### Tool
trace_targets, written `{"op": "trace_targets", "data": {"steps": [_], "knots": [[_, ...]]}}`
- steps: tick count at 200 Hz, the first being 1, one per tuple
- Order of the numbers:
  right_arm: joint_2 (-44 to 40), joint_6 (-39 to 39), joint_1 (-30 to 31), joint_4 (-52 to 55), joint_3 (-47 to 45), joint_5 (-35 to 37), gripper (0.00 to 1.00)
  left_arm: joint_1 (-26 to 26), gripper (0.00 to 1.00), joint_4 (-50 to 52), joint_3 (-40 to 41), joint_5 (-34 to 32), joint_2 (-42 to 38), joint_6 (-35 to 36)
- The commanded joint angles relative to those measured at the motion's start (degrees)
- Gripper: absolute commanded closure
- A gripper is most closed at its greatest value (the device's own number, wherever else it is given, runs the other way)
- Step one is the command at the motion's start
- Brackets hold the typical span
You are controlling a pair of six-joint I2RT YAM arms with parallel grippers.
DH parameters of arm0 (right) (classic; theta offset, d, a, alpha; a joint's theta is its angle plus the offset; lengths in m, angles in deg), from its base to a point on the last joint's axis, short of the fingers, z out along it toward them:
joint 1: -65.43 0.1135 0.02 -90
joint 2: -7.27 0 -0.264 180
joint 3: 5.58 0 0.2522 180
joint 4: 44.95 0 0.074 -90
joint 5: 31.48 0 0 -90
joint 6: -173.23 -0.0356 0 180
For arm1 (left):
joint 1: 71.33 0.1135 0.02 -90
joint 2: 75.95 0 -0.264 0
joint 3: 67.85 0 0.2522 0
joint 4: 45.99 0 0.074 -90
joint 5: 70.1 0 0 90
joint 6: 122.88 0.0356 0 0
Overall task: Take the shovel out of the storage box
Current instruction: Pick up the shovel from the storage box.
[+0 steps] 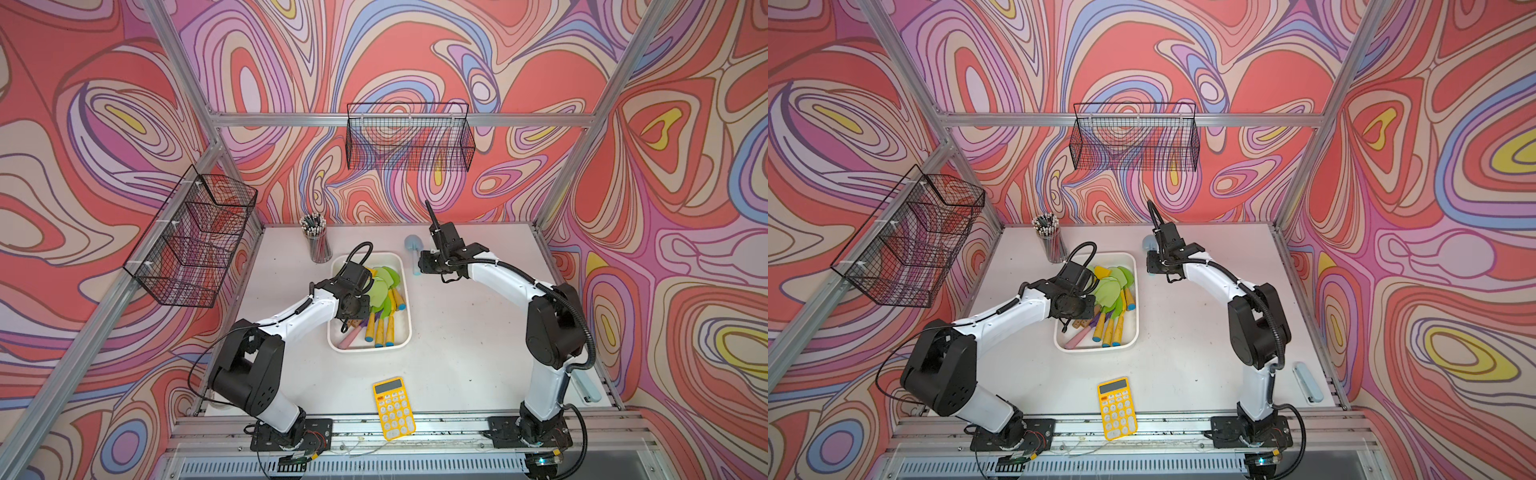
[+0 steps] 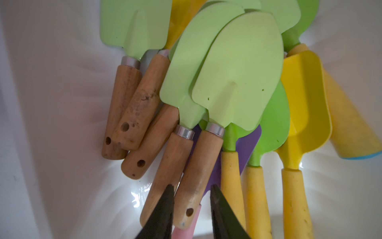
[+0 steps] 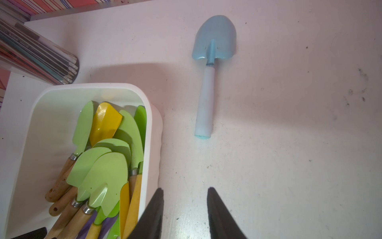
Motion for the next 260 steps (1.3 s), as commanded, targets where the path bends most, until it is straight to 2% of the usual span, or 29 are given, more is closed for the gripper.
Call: {"op": "trace_targets", "data": {"steps": [1, 68, 110, 202, 260], "knots": [[-1.96, -1.23, 0.25, -1.38, -3.15, -0.16, 0.63, -0.64, 0.66, 1.31, -0.76, 0.09, 1.28, 0.71], [-5.71, -2.02, 0.20, -2.43, -9.74, 0.10, 0.63, -1.21, 0.65, 1.57, 0.04, -1.68, 2.84, 0.76], [-5.99, -1.98, 0.20, -2.83, -12.07, 0.29, 0.63, -1.22, 0.65, 1.32, -0.05, 0.04, 3.63, 0.86], [-5.99, -1.69, 0.24, -2.96, -12.33, 0.06, 0.64, -1.32, 0.65, 2.28, -0.73, 1.36, 5.83, 0.70], [-5.99, -1.76, 0.21, -3.12, -12.51, -0.22, 0.62, -1.30, 0.59, 1.76, 0.33, 2.33, 4.13, 0.06]]}}
